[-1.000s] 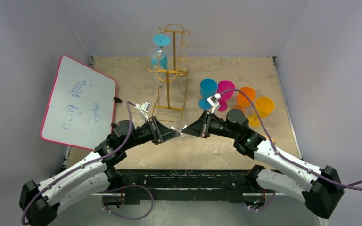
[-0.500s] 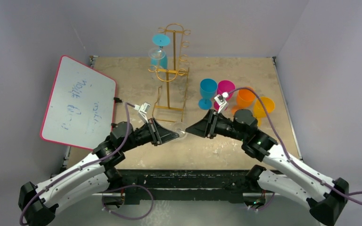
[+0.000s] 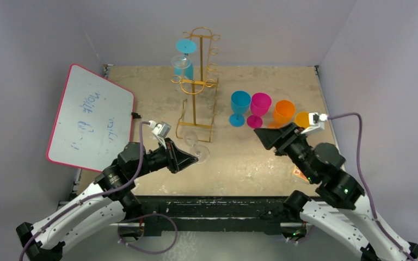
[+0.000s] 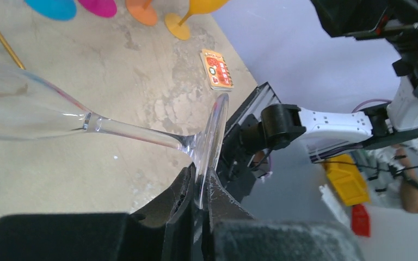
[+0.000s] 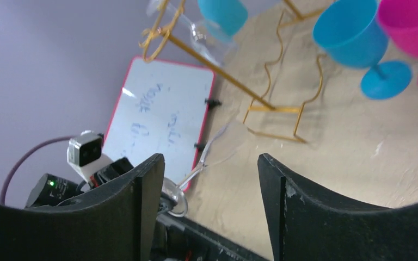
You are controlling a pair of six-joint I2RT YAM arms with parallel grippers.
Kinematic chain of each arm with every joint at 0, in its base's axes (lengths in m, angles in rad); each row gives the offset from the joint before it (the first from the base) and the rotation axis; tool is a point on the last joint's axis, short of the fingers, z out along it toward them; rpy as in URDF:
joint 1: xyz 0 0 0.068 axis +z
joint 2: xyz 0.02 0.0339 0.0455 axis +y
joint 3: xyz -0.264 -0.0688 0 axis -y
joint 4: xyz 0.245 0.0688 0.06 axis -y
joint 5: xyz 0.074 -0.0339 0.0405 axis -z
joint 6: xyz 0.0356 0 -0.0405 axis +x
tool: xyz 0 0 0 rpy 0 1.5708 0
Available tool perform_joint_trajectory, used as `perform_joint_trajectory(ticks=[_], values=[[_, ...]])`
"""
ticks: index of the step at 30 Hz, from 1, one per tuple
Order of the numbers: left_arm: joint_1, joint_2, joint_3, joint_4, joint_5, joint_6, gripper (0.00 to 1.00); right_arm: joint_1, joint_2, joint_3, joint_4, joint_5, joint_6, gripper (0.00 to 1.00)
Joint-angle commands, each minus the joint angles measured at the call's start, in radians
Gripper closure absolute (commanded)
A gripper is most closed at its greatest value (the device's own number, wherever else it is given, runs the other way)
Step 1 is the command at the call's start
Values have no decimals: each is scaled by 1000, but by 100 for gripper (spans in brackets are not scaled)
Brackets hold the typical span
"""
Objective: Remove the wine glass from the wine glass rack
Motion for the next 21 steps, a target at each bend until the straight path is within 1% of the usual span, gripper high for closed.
perform_joint_trajectory(ticks=[1,4,6,8,10,12,14,16,17,19,20,21], values=[[3,-1,57,77,82,324,100,1,-64,33,19,179,-113,31],[4,18,30,193,220,452,100,1,40,86,-55,175,-159,28],[4,47,53,202,305,518,100,1,154,116,-111,133,-192,26],[4,81,75,191,391,585,100,1,243,173,-131,56,-274,23],[4,95,88,189,466,645,100,-2,305,186,-113,-44,-332,20],[4,102,91,191,548,701,100,-8,335,192,-78,-168,-361,19],[4,107,95,184,612,726,100,-30,351,201,-49,-252,-382,17],[4,114,112,128,658,798,100,-106,366,226,-49,-366,-399,16],[4,117,125,58,669,847,100,-173,375,232,-50,-444,-411,16],[4,127,155,-85,674,1006,100,-293,395,223,-27,-615,-440,16],[4,133,170,-161,687,1103,100,-336,411,216,-5,-710,-453,16],[4,140,186,-228,699,1181,100,-370,435,215,4,-772,-457,17]])
